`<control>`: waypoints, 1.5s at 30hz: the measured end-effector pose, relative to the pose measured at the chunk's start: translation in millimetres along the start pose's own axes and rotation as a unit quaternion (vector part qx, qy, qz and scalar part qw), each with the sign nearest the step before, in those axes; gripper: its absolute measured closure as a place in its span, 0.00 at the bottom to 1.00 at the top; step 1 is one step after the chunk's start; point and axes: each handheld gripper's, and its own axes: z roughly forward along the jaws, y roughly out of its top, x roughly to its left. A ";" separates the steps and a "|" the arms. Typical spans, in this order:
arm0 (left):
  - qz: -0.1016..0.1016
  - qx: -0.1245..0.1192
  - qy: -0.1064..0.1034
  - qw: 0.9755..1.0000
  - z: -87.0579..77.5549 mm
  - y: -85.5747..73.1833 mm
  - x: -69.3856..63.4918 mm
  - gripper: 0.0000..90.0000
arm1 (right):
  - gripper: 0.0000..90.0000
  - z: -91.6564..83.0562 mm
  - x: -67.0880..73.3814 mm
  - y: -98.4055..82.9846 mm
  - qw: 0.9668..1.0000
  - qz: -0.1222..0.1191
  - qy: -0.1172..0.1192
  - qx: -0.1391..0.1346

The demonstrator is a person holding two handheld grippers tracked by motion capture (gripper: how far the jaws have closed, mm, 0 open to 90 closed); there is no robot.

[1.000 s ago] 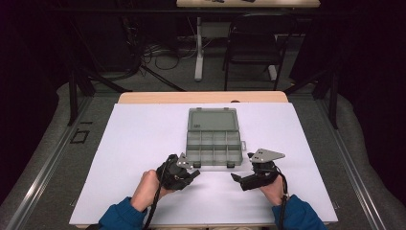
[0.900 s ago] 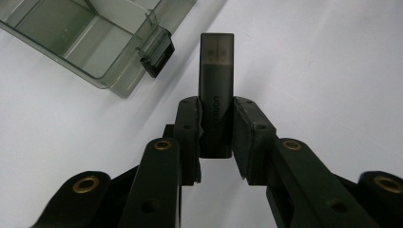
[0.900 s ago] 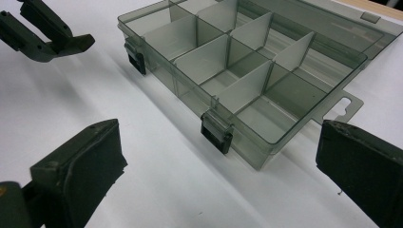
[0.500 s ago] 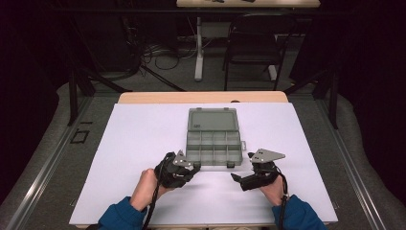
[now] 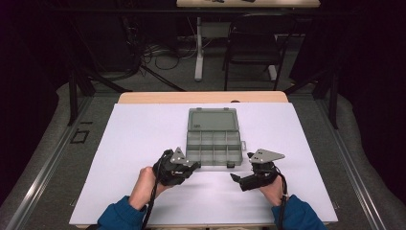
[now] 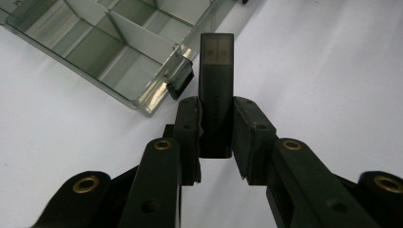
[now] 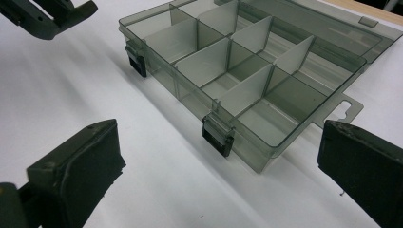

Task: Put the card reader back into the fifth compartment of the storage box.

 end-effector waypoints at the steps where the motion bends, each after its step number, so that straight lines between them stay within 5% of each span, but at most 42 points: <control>1: 0.000 -0.001 0.001 1.000 -0.5 0.0 0.3 0.81 | 0.00 0.0 0.0 0.2 1.000 0.000 0.000 0.000; 17: -0.014 -0.034 0.017 0.999 -8.7 8.4 14.1 0.81 | 0.00 0.3 0.1 0.3 1.000 -0.001 -0.003 0.000; 45: -0.059 -0.067 0.036 0.995 0.0 13.1 34.1 0.81 | 0.00 -1.0 0.3 0.3 1.000 0.002 -0.005 -0.004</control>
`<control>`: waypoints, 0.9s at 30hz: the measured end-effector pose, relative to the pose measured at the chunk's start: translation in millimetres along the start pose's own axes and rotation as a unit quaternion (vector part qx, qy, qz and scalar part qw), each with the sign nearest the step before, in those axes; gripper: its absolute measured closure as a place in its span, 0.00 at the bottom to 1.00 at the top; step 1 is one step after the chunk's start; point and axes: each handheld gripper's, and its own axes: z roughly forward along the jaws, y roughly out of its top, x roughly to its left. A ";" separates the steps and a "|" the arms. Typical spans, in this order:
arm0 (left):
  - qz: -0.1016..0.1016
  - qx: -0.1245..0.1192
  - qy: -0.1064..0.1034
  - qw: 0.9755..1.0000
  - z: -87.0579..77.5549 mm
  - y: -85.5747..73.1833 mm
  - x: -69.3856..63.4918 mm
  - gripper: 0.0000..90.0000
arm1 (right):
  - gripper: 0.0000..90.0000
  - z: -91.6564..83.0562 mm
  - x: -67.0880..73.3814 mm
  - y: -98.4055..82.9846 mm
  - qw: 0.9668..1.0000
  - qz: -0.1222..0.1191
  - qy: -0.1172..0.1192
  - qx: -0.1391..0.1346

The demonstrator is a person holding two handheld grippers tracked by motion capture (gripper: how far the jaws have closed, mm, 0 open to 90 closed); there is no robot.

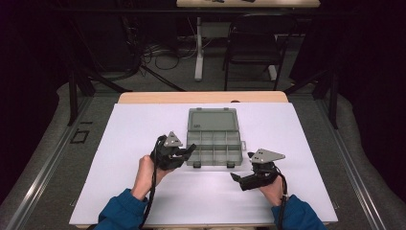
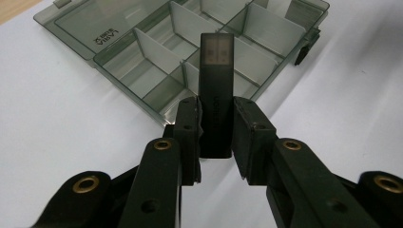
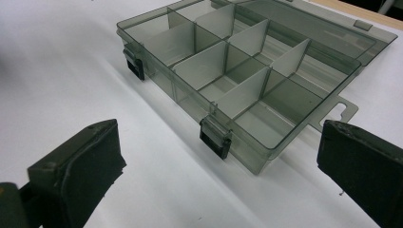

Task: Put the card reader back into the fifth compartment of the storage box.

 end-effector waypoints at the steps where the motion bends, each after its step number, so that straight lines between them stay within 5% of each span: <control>1: -0.002 -0.002 0.001 1.000 0.4 0.4 0.6 0.81 | 0.00 0.1 0.2 0.0 1.000 0.001 0.001 0.000; 27: -0.044 -0.021 0.006 0.999 21.4 0.9 12.1 0.81 | 0.00 3.1 1.7 0.6 1.000 -0.004 0.006 0.004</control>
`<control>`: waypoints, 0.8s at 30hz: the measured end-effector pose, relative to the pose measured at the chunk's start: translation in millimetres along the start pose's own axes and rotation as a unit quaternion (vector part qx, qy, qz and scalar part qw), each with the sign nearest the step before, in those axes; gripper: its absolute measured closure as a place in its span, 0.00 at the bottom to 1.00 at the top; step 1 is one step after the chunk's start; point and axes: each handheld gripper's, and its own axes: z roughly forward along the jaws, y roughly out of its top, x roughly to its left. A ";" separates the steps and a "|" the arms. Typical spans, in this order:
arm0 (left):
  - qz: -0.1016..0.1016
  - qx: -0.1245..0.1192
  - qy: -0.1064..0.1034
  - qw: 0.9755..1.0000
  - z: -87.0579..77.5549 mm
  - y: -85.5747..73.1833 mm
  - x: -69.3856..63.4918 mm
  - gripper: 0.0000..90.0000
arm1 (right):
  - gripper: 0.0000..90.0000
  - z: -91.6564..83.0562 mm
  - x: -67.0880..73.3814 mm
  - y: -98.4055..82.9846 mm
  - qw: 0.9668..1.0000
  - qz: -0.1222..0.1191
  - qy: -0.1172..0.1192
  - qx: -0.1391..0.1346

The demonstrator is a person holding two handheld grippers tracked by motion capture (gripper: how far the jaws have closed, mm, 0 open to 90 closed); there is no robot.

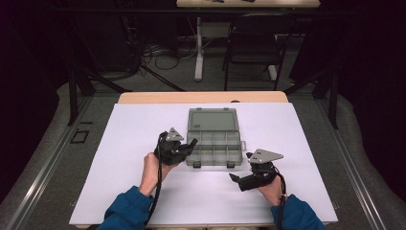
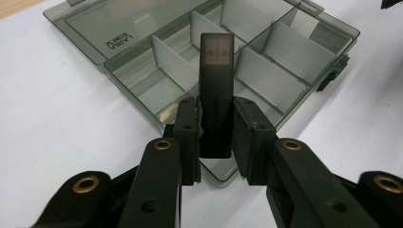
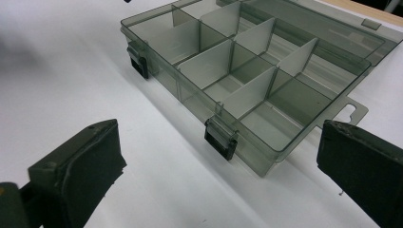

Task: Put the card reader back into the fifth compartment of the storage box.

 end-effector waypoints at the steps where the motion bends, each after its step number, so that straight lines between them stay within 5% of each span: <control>1: -0.003 -0.001 -0.001 1.000 1.1 -0.8 0.1 0.81 | 0.01 0.0 -0.1 0.0 1.000 0.000 0.001 0.000; 24: -0.013 0.001 -0.002 1.000 13.3 -8.8 -1.1 0.81 | 0.01 1.0 -0.3 -0.8 1.000 0.002 0.004 0.003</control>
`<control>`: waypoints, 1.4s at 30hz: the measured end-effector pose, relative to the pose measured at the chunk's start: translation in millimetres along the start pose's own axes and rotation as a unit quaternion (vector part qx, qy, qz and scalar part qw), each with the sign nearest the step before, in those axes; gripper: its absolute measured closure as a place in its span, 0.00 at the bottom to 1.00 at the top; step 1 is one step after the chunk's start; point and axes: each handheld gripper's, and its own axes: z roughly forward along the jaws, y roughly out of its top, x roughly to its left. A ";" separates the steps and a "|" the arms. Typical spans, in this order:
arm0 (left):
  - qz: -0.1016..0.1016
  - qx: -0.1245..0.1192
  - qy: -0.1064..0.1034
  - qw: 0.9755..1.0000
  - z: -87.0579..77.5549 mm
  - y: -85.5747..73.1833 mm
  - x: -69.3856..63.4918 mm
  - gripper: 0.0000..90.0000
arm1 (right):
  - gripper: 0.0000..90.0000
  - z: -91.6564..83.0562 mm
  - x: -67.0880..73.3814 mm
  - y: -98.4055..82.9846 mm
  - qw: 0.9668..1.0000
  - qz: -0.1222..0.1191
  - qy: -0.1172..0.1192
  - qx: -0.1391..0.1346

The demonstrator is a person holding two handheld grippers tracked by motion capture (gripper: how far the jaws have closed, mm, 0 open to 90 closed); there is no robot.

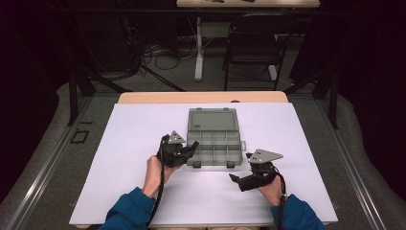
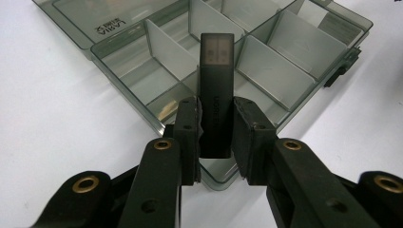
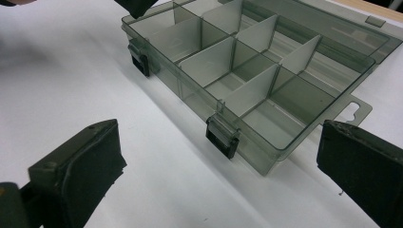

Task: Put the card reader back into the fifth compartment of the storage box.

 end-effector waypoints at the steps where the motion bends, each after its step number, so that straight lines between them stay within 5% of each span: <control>1: 0.000 0.001 0.000 1.000 0.2 0.0 0.3 0.81 | 0.01 0.1 0.0 0.0 1.000 0.000 0.000 0.001; 14: 0.000 0.000 0.002 1.000 3.7 -0.9 -0.6 0.79 | 0.01 0.6 -0.4 -0.3 1.000 -0.002 0.001 0.002; 27: 0.011 -0.007 0.020 1.000 -3.4 0.4 -2.9 0.30 | 0.01 -0.4 -1.3 -0.3 1.000 -0.002 0.000 0.001; 42: 0.030 0.007 0.004 1.000 -6.4 1.8 -3.0 0.13 | 0.01 -2.0 -1.3 -0.8 1.000 -0.004 -0.001 -0.001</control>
